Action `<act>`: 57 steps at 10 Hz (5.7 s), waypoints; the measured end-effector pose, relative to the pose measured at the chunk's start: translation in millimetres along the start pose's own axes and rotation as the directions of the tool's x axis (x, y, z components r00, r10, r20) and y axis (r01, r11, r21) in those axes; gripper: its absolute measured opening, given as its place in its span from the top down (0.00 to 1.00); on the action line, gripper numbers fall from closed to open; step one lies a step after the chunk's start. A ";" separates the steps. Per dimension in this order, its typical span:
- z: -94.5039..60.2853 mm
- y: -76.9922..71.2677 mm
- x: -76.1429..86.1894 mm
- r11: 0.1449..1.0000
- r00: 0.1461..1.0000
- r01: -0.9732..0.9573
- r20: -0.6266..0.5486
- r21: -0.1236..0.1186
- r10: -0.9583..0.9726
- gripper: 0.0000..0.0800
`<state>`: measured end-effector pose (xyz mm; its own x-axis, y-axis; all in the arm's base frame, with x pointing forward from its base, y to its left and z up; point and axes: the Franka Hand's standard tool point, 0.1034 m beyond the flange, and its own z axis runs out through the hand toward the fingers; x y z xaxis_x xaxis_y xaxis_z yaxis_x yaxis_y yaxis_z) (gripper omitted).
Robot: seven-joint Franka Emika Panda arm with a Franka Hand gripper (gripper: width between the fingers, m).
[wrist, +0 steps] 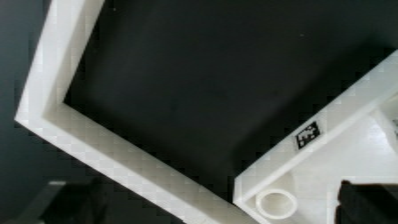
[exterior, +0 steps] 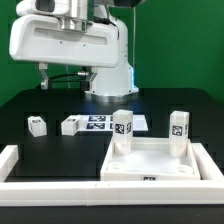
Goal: Assemble square table
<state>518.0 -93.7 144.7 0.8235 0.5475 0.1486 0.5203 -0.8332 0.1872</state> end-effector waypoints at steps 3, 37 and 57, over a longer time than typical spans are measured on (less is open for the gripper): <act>3.4 6.2 -15.1 0.998 0.998 -0.059 0.018 0.021 0.058 0.19; 81.8 -74.3 -152.6 0.491 0.255 -0.869 0.899 0.052 0.357 0.19; 20.6 -66.4 -119.5 0.550 0.331 -0.826 0.895 0.122 0.298 0.64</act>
Offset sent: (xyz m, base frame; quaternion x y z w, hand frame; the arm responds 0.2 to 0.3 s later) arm -0.0486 -0.0267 -0.0261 0.1043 -0.0081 0.1469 0.9836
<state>389.7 -105.4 94.5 0.6303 -0.1361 -0.7643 -0.3664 -0.9201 -0.1383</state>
